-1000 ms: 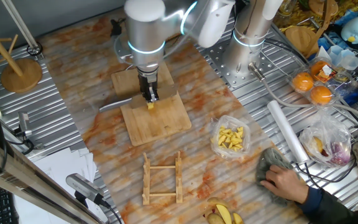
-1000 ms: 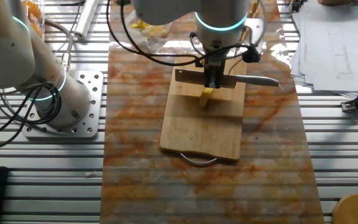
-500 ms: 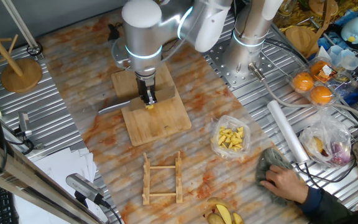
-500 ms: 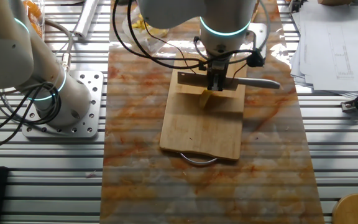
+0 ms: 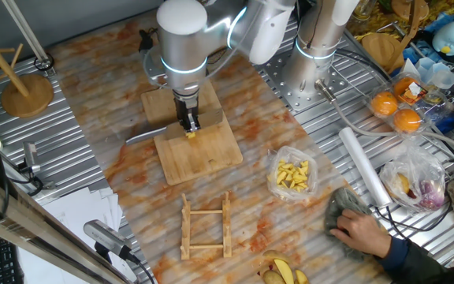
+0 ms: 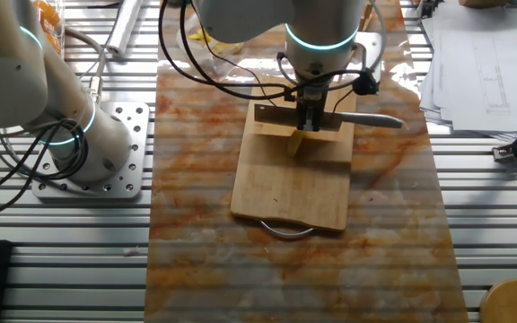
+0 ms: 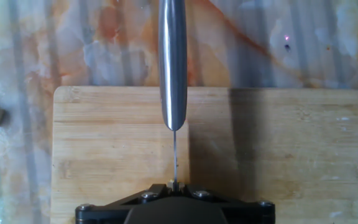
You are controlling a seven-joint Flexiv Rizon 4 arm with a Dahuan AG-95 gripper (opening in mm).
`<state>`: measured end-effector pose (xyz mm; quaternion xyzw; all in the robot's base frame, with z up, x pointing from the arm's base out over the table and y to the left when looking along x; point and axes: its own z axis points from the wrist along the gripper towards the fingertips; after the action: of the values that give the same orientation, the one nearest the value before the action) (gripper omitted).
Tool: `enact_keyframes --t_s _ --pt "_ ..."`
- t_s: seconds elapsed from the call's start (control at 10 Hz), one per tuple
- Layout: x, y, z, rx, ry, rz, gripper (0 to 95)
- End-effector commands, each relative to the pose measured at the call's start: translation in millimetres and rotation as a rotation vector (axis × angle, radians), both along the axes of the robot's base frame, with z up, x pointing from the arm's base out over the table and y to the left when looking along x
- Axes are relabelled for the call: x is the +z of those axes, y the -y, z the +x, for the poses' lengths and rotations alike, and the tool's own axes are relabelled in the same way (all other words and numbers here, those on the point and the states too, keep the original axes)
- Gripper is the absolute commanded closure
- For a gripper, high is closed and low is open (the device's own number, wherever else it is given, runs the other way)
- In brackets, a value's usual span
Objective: Chop the potatoes
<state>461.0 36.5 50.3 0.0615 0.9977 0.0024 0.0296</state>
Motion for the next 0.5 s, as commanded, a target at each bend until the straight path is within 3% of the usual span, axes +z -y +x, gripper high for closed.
enact_keyframes --t_s 0.1,0.5 --pt "-7.2 -0.1 -0.2 0.000 0.002 -0.005 95.0" --pt "-12.3 -3.6 1.0 0.002 0.009 -0.005 95.0"
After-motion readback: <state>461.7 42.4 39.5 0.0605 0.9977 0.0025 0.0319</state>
